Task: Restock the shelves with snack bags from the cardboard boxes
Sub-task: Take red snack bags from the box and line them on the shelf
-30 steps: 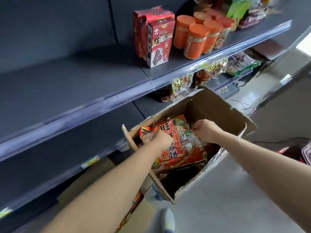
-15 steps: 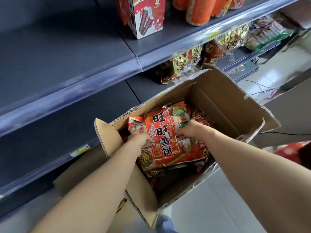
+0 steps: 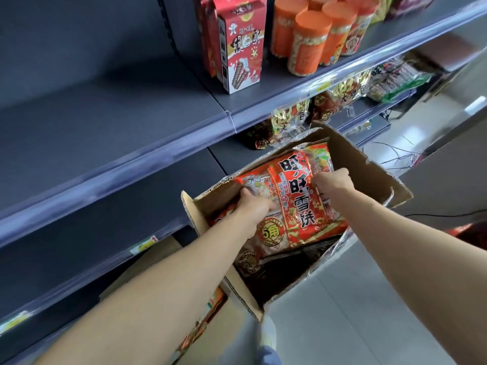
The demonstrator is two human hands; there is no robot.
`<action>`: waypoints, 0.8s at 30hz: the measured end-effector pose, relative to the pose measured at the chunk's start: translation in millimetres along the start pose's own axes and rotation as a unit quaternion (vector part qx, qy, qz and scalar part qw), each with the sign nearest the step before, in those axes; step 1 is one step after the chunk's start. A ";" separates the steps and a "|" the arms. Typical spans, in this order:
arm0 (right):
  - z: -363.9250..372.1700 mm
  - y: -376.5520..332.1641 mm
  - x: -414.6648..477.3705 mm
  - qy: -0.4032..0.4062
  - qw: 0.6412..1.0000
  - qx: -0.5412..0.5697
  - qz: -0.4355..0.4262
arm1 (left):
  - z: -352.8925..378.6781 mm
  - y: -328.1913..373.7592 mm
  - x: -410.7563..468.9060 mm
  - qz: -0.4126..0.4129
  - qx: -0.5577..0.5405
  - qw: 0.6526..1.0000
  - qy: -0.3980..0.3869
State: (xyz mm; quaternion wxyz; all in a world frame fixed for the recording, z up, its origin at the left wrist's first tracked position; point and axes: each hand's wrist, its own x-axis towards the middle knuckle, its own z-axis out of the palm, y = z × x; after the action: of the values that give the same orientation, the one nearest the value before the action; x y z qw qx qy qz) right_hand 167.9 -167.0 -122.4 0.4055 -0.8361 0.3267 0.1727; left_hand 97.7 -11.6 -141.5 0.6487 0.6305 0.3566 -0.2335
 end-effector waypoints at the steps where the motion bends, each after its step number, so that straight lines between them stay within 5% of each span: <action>1: -8.3 -3.8 -8.5 0.007 1.000 0.020 -0.011 | 0.3 5.3 -7.6 0.024 0.010 1.000 -0.011; 4: -25.5 -17.9 -37.8 0.036 0.996 0.071 -0.047 | -6.6 27.3 -40.5 0.103 0.038 0.994 -0.019; 11: -2.3 -88.6 -127.1 0.019 0.980 0.080 -0.182 | -97.5 68.4 -106.4 0.200 0.012 0.974 0.108; 18: 119.2 -151.9 -250.5 -0.096 0.936 0.008 -0.339 | -273.3 43.3 -165.4 0.233 -0.078 0.930 0.272; 24: 240.3 -177.1 -370.4 -0.187 0.906 -0.070 -0.373 | -446.4 -10.6 -195.4 0.191 -0.089 0.895 0.392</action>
State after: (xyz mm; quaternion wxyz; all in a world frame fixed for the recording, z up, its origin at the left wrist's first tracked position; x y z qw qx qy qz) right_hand 14.5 254.6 35.9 0.4346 -0.8754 -0.1036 0.1845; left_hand -109.8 398.1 21.6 0.5414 0.6667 0.4741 0.1938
